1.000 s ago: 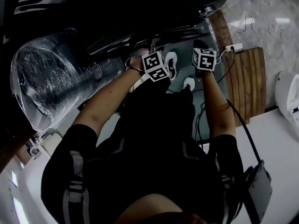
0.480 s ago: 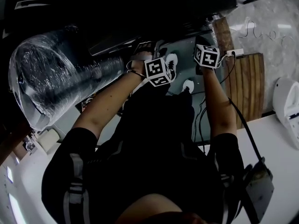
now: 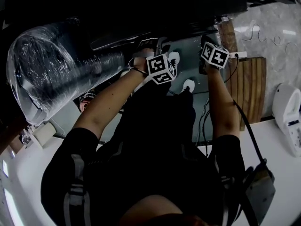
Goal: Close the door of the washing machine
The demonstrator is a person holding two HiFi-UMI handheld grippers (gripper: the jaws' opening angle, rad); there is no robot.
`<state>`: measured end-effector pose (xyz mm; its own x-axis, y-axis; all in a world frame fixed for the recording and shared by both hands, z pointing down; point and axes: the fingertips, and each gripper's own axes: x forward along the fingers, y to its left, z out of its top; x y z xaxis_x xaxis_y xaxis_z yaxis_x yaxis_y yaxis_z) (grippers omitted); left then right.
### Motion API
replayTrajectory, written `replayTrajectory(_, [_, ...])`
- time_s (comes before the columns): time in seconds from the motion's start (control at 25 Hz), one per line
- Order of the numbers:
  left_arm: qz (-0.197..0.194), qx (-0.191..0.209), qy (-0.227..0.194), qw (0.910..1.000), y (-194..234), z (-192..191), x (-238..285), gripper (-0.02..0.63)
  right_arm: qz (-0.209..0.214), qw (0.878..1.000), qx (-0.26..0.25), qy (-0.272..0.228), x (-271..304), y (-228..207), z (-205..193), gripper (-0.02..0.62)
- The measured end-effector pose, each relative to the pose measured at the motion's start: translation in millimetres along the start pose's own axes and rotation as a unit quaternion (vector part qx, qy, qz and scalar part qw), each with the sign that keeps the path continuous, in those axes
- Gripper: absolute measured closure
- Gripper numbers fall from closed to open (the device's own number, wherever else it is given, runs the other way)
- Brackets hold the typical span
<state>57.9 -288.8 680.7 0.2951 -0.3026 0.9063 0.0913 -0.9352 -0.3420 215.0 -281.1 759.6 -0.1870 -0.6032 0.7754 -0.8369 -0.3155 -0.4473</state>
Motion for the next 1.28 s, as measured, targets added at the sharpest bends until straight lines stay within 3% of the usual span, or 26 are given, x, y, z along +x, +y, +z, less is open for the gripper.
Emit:
replayTrajectory(0.16, [0.006, -0.013, -0.003, 0.9999, 4, -1, -1, 0.491, 0.016, 0.999, -0.039, -0.01, 5, -2, 4, 0.592])
replayTrajectory(0.28, [0.003, -0.037, -0.008, 0.9993, 6, 1, -2, 0.495, 0.03, 0.999, -0.033, -0.021, 5, -3, 6, 0.592])
replayTrajectory(0.4, [0.011, -0.031, -0.005, 0.9995, 8, -1, -1, 0.495, 0.034, 0.999, -0.025, -0.017, 9, 0, 8, 0.592])
replayTrajectory(0.52, [0.01, -0.028, -0.008, 0.9995, 9, 0, -1, 0.495, 0.04, 0.997, -0.065, -0.025, 10, 0, 11, 0.592])
replayTrajectory(0.84, [-0.02, -0.115, -0.021, 0.9929, 6, -7, -13, 0.495, 0.041, 0.996, -0.079, -0.026, 1, 9, 7, 0.591])
replayTrajectory(1.28, [0.01, -0.208, -0.054, 0.9766, -6, -6, -63, 0.514, 0.048, 0.987, -0.149, -0.037, -73, 18, 1, 0.591])
